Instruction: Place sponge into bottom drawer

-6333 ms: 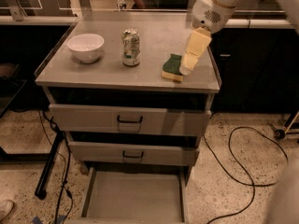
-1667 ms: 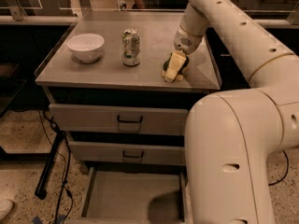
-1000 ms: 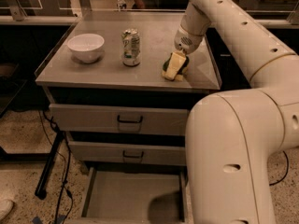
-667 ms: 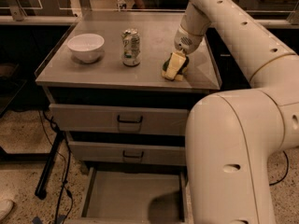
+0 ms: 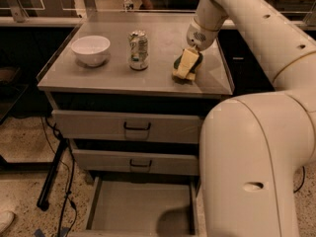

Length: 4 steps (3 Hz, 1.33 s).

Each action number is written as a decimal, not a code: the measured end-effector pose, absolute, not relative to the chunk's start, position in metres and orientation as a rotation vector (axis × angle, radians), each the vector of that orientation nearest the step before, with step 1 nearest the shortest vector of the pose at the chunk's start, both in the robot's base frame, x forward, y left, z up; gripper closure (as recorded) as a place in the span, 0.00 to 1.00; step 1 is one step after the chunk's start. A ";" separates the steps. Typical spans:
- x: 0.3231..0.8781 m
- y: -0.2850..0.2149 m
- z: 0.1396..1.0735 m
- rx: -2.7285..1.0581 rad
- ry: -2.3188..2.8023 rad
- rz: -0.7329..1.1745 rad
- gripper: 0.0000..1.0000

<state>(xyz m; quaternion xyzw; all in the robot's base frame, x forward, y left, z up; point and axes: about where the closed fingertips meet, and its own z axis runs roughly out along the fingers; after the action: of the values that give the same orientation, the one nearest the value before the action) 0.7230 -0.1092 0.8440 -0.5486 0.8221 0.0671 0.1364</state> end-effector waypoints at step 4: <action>0.655 -0.130 0.869 -1.527 2.402 0.161 1.00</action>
Offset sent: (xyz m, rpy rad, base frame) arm -0.1160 -0.0321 0.0441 0.0084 -0.0358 -0.0500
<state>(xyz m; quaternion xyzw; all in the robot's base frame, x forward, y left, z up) 0.6554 -0.1299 0.8694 -0.5299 0.8337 0.0559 0.1450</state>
